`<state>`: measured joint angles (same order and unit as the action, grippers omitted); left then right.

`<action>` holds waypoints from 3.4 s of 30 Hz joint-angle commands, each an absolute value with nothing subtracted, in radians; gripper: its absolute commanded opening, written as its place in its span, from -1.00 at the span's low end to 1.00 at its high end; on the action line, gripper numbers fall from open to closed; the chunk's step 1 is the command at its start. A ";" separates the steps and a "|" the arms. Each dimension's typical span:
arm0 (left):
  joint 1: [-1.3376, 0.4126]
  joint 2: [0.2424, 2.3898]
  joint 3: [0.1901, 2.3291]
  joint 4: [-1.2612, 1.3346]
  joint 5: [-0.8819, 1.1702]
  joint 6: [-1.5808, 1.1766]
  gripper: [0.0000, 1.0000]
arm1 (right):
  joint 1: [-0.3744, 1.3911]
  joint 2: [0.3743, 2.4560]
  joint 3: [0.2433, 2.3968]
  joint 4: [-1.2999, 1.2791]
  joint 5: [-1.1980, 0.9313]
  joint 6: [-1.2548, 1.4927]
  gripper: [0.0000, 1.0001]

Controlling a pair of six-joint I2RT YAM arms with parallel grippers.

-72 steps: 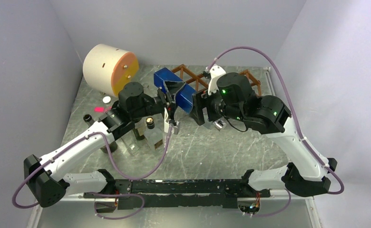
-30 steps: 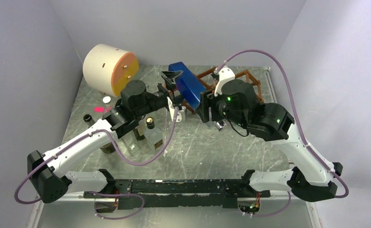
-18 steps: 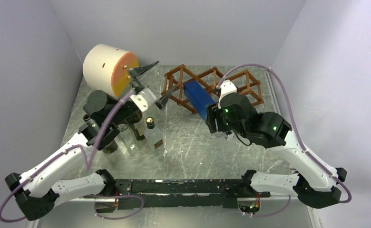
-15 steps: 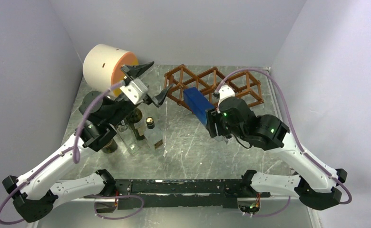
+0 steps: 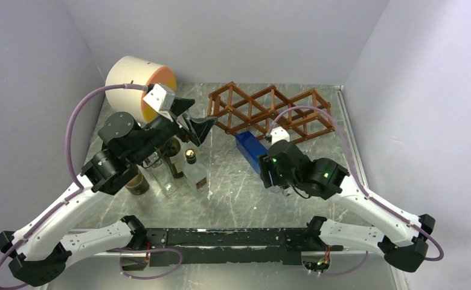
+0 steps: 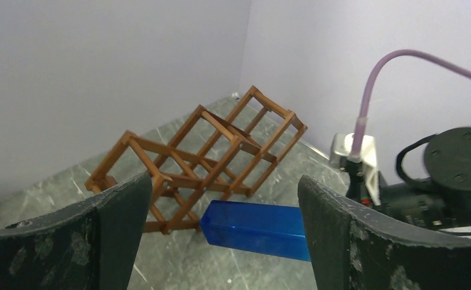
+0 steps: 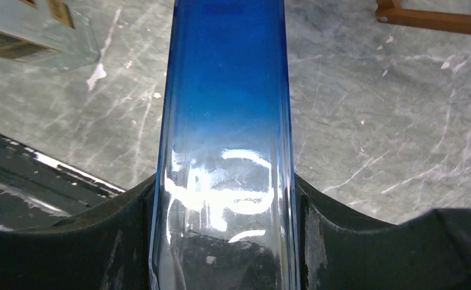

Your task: Put the wine bottle on the wine rack

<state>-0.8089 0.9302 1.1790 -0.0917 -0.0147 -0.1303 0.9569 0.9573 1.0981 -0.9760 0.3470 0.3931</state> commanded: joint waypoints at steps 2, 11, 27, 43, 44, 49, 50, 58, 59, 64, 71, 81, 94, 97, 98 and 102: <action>-0.810 0.906 1.206 -0.191 0.012 -0.217 0.90 | 0.957 0.911 1.015 -0.686 0.470 0.420 -1.00; -0.811 0.914 1.160 -0.200 0.017 -0.247 0.90 | 0.947 0.939 0.857 -0.503 0.587 0.414 -1.00; -0.811 0.974 1.191 -0.246 -0.011 -0.241 0.87 | 0.932 0.909 0.665 -0.216 0.620 0.443 -1.00; -0.807 1.146 1.291 -0.196 -0.061 -0.282 0.89 | 0.931 0.834 0.557 -0.089 0.593 0.374 -1.00; -0.806 1.162 1.299 -0.191 -0.068 -0.288 0.89 | 0.932 0.841 0.555 -0.086 0.594 0.376 -1.00; -0.782 1.266 1.380 -0.208 -0.070 -0.340 0.89 | 0.930 0.858 0.541 -0.053 0.662 0.382 -1.00; -0.776 1.287 1.399 -0.217 -0.069 -0.350 0.89 | 0.931 0.860 0.540 -0.049 0.681 0.387 -1.00; -0.722 1.449 1.500 -0.245 -0.075 -0.410 0.84 | 0.914 0.846 0.518 -0.059 0.810 0.462 -1.00; -0.713 1.464 1.508 -0.246 -0.071 -0.415 0.83 | 0.910 0.843 0.519 -0.067 0.822 0.470 -1.00; -0.674 1.552 1.557 -0.237 -0.014 -0.429 0.77 | 0.893 0.825 0.507 -0.051 0.796 0.457 -1.00; -0.659 1.769 1.742 -0.271 0.041 -0.415 0.59 | 0.877 0.845 0.512 -0.035 0.742 0.451 -1.00; -0.640 1.991 1.940 -0.340 0.010 -0.484 0.08 | 0.861 0.836 0.509 -0.039 0.716 0.467 -1.00; -0.594 2.015 1.895 -0.332 0.071 -0.556 -0.74 | 0.769 0.856 0.474 0.046 0.592 0.405 -1.00; -0.587 1.961 1.824 -0.301 0.047 -0.571 -0.86 | 0.706 0.857 0.457 0.101 0.525 0.368 -1.00; -0.583 1.947 1.808 -0.296 0.038 -0.573 -0.86 | 0.690 0.858 0.453 0.116 0.503 0.355 -1.00; -0.569 1.899 1.768 -0.298 0.008 -0.585 -0.86 | 0.645 0.876 0.452 0.163 0.450 0.312 -1.00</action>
<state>-0.5911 1.9793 1.8065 -0.2939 0.0471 -0.5949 0.6991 0.8856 0.4309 -0.0776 0.4015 0.3672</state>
